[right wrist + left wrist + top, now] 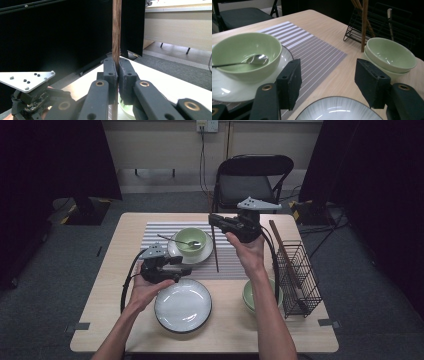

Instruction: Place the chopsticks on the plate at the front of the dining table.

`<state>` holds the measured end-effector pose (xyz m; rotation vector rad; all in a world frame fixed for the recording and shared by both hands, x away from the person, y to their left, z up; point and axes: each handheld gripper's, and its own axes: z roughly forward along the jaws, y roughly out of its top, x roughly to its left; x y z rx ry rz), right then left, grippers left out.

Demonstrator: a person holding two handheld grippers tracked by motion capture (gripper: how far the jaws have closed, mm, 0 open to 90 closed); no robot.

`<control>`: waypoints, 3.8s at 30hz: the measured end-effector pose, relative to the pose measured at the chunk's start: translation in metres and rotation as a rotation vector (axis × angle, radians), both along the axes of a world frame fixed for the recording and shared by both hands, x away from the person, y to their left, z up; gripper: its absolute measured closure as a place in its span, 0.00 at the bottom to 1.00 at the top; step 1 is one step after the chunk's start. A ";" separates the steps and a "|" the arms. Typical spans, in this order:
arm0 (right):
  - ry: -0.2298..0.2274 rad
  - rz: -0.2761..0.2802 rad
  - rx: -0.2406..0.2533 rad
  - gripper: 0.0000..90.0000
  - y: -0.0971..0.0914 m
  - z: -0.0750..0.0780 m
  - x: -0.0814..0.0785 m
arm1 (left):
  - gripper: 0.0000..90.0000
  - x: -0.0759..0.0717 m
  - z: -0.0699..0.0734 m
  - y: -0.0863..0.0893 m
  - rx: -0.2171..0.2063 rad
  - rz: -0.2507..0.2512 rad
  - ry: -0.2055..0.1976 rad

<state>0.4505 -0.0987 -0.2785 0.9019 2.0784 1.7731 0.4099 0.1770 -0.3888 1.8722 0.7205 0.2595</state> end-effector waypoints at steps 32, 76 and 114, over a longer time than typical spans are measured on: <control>-0.018 0.123 0.040 0.95 0.044 -0.005 -0.015 | 0.88 0.006 0.031 -0.017 -0.143 -0.102 -0.078; -0.025 0.089 -0.010 0.59 0.049 -0.022 -0.009 | 0.95 -0.012 0.026 0.027 -0.105 -0.057 -0.072; 0.002 0.029 -0.022 0.38 0.042 -0.032 -0.002 | 0.95 -0.019 0.009 0.037 -0.099 -0.051 -0.053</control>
